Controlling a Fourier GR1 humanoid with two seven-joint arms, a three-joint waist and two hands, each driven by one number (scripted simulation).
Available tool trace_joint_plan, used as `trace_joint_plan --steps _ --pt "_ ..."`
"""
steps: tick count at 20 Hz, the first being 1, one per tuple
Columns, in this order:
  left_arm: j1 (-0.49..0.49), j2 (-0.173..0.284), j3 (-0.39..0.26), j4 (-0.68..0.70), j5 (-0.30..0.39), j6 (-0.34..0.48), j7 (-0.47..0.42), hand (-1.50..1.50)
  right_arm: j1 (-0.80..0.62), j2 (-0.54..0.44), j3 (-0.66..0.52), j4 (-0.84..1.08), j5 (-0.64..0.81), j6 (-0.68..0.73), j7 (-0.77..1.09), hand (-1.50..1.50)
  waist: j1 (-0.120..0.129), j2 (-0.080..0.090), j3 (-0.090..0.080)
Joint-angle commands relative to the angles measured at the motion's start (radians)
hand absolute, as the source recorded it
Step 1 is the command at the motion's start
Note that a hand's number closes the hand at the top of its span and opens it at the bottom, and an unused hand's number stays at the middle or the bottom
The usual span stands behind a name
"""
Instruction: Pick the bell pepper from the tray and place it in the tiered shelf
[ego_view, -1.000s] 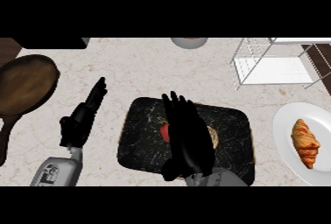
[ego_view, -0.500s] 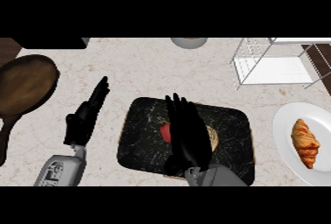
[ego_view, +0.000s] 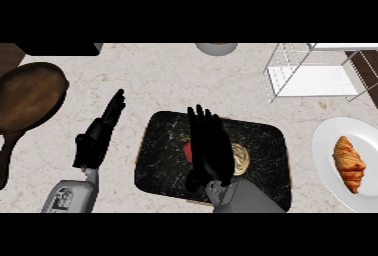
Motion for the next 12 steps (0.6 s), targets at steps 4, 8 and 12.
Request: trace_joint_plan --steps 4,8,12 --pt "-0.023 0.029 0.07 0.067 0.037 -0.057 -0.053 0.0 0.002 0.001 -0.012 0.104 -0.015 -0.056 -0.071 -1.5 0.001 0.001 0.0" --pt "0.073 -0.011 -0.001 -0.068 -0.009 -0.028 -0.018 0.0 -0.034 0.001 0.063 0.111 -0.056 -0.083 0.003 -1.5 0.007 0.0 0.0" --pt "0.007 0.007 0.052 -0.029 0.01 -0.042 0.019 0.0 -0.011 0.0 0.051 0.159 -0.046 -0.103 -0.057 -1.5 0.002 0.0 0.0"
